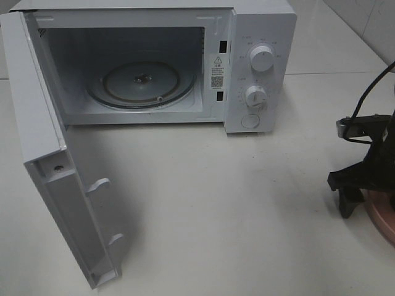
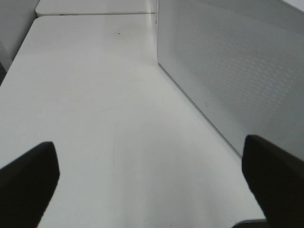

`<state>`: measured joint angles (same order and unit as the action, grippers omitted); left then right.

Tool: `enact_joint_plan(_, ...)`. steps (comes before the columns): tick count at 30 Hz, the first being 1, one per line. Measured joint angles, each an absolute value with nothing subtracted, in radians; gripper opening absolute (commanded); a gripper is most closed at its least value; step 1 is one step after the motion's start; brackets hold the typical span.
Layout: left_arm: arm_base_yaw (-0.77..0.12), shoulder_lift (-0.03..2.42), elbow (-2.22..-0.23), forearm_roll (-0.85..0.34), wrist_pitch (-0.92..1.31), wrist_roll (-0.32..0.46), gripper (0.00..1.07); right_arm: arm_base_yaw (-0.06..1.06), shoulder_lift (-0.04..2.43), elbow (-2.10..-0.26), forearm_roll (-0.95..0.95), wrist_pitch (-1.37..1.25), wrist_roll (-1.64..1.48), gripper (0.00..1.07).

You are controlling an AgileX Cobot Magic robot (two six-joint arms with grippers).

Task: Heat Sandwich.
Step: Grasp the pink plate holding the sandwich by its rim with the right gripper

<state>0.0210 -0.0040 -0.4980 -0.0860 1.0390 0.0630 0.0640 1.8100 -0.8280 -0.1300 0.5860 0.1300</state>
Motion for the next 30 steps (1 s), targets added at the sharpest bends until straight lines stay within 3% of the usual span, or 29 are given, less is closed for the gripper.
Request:
enact_joint_plan(6, 0.021, -0.004, -0.498, -0.086, 1.039, 0.063, 1.01, 0.064, 1.812, -0.828, -0.131, 0.586, 0.130, 0.78)
enact_joint_plan(10, 0.021, -0.004, -0.498, -0.086, 1.039, 0.063, 1.01, 0.064, 1.812, -0.828, -0.131, 0.586, 0.130, 0.69)
enact_joint_plan(11, 0.021, -0.004, -0.498, -0.086, 1.039, 0.063, 1.01, 0.064, 1.812, -0.828, -0.131, 0.586, 0.129, 0.65)
enact_joint_plan(12, 0.021, -0.004, -0.498, -0.086, 1.039, 0.063, 1.01, 0.064, 1.812, -0.828, -0.131, 0.586, 0.129, 0.52)
enact_joint_plan(13, 0.021, -0.004, -0.498, -0.086, 1.039, 0.063, 1.01, 0.064, 1.812, -0.828, -0.131, 0.586, 0.129, 0.52)
enact_joint_plan(15, 0.021, -0.004, -0.498, -0.086, 1.039, 0.063, 1.01, 0.064, 1.812, -0.828, -0.131, 0.586, 0.129, 0.38)
enact_joint_plan(16, 0.021, -0.004, -0.498, -0.086, 1.039, 0.063, 1.01, 0.064, 1.812, -0.828, -0.134, 0.586, 0.130, 0.29)
enact_joint_plan(17, 0.021, -0.004, -0.498, -0.086, 1.039, 0.063, 1.01, 0.064, 1.812, -0.828, -0.137, 0.586, 0.131, 0.12)
enact_joint_plan(18, 0.021, -0.004, -0.498, -0.086, 1.039, 0.063, 1.01, 0.064, 1.812, -0.828, -0.137, 0.586, 0.131, 0.12)
enact_joint_plan(19, 0.021, -0.004, -0.498, -0.086, 1.039, 0.063, 1.01, 0.064, 1.812, -0.828, -0.141, 0.586, 0.131, 0.03)
enact_joint_plan(20, 0.021, -0.004, -0.498, -0.086, 1.039, 0.063, 1.01, 0.064, 1.812, -0.828, -0.141, 0.590, 0.135, 0.00)
enact_joint_plan(30, 0.021, -0.004, -0.498, -0.086, 1.039, 0.063, 1.01, 0.064, 1.811, -0.828, -0.164, 0.607, 0.140, 0.00)
